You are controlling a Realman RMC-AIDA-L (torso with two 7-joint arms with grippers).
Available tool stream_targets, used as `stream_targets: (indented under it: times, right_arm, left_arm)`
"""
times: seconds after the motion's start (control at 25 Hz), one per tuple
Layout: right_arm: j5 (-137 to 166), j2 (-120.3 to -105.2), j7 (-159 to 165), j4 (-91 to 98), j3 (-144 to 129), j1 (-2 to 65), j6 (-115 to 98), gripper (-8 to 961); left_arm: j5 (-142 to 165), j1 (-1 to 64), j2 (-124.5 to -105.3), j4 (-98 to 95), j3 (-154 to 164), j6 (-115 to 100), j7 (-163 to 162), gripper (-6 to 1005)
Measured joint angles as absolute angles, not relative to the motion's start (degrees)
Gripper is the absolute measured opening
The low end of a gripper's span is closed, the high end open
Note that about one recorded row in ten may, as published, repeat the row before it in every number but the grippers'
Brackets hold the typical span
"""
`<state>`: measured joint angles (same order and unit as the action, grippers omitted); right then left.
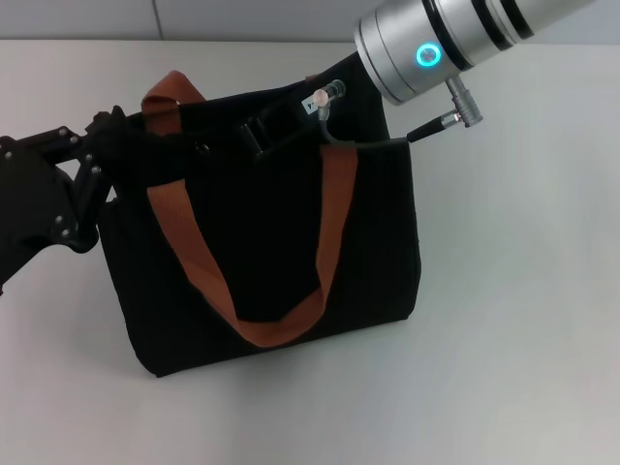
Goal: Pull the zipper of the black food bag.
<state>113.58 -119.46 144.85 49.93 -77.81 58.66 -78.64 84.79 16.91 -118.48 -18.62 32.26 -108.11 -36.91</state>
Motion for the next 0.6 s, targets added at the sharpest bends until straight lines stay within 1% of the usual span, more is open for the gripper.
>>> stream_targets:
  times: [0.6]
  right_arm:
    - [122.8, -119.50, 152.8, 57.1, -77.7, 59.3, -80.3, -4]
  left_arm:
    - [84.8, 16.3, -118.39, -18.6, 31.4, -108.1, -36.9, 16]
